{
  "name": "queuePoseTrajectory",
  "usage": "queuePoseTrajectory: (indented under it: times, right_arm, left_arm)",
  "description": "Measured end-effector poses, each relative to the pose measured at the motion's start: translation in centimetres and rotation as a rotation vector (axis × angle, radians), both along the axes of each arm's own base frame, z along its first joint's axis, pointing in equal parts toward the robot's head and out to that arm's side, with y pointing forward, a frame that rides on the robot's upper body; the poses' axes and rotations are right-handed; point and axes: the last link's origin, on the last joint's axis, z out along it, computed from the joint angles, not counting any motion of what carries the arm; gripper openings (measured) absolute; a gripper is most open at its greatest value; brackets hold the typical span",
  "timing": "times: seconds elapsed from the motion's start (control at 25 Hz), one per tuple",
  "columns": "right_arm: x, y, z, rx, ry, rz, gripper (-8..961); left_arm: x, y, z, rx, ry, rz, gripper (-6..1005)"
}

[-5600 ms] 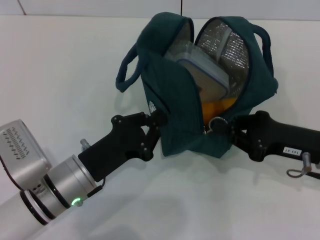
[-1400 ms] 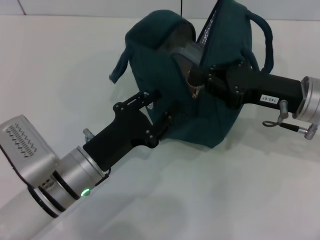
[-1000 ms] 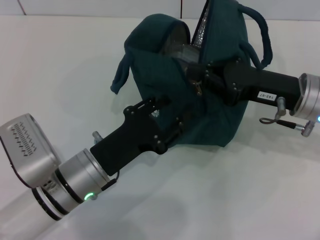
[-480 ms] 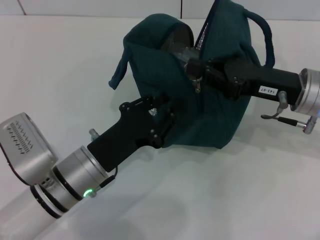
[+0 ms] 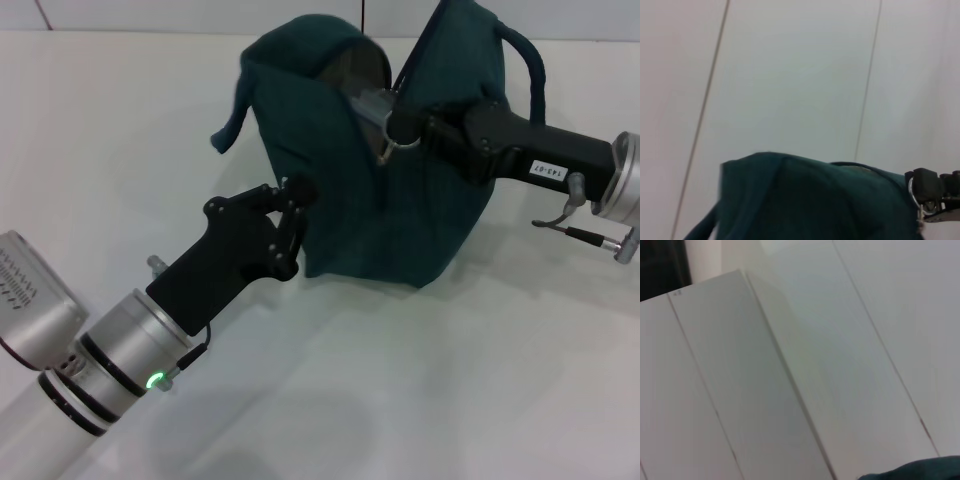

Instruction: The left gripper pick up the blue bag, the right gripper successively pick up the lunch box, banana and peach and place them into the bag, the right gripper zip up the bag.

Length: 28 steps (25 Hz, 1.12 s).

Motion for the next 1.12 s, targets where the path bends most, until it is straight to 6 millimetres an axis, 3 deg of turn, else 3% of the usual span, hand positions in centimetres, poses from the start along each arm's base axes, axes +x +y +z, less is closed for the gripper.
queuePoseTrajectory:
  times: [0.28, 0.76, 1.12]
  right_arm:
    - [0.2, 0.1, 0.1, 0.006, -0.003, -0.01, 11]
    - [-1.4, 0.7, 0.1, -0.019, 0.021, 0.012, 11]
    - [-3.0, 1.0, -0.2, -0.049, 0.025, 0.054, 10]
  left_arm:
    - [-0.3, -0.3, 0.0, 0.0, 0.004, 0.009, 42]
    - [-0.9, -1.5, -0.7, -0.069, 0.051, -0.021, 297]
    - [-1.9, -0.9, -1.1, -0.029, 0.118, 0.051, 512]
